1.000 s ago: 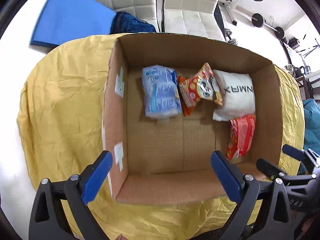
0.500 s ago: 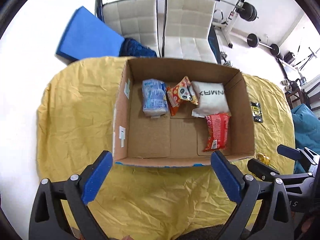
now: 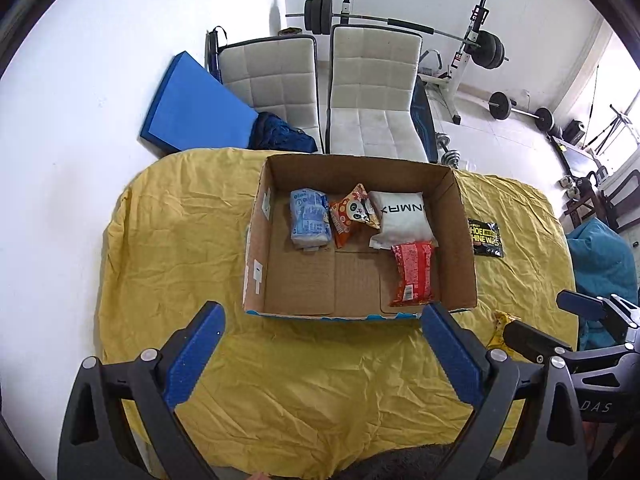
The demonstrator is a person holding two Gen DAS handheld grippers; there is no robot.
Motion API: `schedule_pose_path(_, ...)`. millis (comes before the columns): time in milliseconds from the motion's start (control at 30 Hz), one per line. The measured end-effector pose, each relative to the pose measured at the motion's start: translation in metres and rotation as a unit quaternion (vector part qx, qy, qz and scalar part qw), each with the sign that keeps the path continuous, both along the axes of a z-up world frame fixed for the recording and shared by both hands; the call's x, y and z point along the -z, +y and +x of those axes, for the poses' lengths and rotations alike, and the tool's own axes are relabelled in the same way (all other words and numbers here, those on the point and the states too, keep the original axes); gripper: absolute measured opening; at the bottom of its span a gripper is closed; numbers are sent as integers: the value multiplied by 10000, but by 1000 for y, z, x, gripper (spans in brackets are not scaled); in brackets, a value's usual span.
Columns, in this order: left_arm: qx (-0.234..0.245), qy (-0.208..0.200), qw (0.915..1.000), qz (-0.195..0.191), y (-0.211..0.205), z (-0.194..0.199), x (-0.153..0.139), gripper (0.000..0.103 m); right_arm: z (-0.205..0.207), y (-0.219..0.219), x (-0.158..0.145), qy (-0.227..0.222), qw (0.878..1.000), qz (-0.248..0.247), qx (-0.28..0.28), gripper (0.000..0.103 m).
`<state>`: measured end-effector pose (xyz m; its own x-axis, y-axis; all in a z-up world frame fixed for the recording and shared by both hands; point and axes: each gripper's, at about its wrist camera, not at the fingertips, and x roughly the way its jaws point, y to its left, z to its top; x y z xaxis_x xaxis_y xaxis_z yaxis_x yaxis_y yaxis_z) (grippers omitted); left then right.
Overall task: Organize soft objects
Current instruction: 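Grasp the small yellow bag with the right gripper while the left grasps the black shoe shine wipes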
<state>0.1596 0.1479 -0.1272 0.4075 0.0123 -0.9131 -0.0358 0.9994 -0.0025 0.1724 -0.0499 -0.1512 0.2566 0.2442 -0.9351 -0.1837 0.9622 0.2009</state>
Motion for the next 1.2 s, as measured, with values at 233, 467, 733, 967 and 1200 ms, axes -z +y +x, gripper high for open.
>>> schedule_pose_path(233, -55, 12, 10000, -57, -9, -2, 5, 101, 5, -25, 5, 24, 9998, 58, 208, 99)
schedule_pose_path(467, 116, -62, 9997, 183, -56, 6, 46, 101, 26, -121, 67, 627, 9900, -533, 1142, 99)
schedule_pose_path(733, 551, 620, 9965, 47, -125, 35, 112, 101, 29, -214, 227, 2136, 9530, -712, 2028, 99)
schedule_pose_path(967, 1074, 947, 9896, 148, -190, 63, 132, 101, 35, -229, 292, 2588, 9413, -394, 2131, 60)
schedule_pose_path(1200, 2613, 818, 9606, 476, -305, 123, 129, 101, 52, -270, 256, 2240, 9590, -367, 1698, 54)
